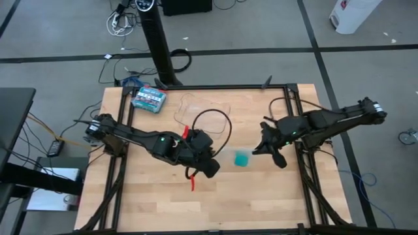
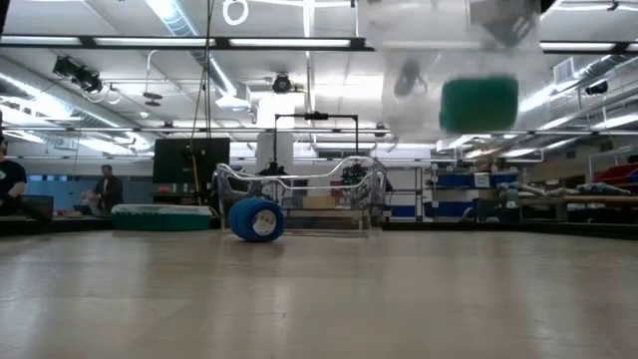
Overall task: Roll bandage
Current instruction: Open the transparent zip bag, then put the blue bandage into the transparent zip bag
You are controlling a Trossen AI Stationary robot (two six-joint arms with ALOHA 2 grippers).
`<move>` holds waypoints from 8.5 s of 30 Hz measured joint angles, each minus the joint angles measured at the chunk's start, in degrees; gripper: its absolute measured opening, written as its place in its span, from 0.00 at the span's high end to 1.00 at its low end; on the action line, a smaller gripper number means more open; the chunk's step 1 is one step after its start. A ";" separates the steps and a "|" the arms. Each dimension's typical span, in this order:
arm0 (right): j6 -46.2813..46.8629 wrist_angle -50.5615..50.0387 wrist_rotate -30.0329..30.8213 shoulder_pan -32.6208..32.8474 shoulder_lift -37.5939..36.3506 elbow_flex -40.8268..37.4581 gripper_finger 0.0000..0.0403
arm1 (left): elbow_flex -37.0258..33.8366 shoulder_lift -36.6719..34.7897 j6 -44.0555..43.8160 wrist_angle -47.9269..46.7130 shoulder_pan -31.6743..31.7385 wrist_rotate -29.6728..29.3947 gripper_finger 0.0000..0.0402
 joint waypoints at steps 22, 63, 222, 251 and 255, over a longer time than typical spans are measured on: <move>-1.04 -12.02 6.25 -0.42 -3.32 10.27 1.00 | 0.00 -4.05 21.91 4.51 3.24 -0.34 0.59; 6.78 -7.27 6.31 -2.05 1.02 11.89 0.92 | -0.59 -1.60 28.79 9.06 7.00 5.10 0.99; 14.18 -11.91 -13.70 -5.53 36.00 22.40 0.63 | -0.47 13.32 11.57 8.74 3.17 11.40 0.99; 0.70 -7.53 -15.14 -6.02 29.38 22.39 0.63 | -5.90 5.19 -5.74 -4.78 -9.26 7.36 1.00; 0.69 -7.21 -15.39 -6.36 30.14 23.54 0.63 | -12.59 1.01 -10.45 0.04 -11.84 6.69 1.00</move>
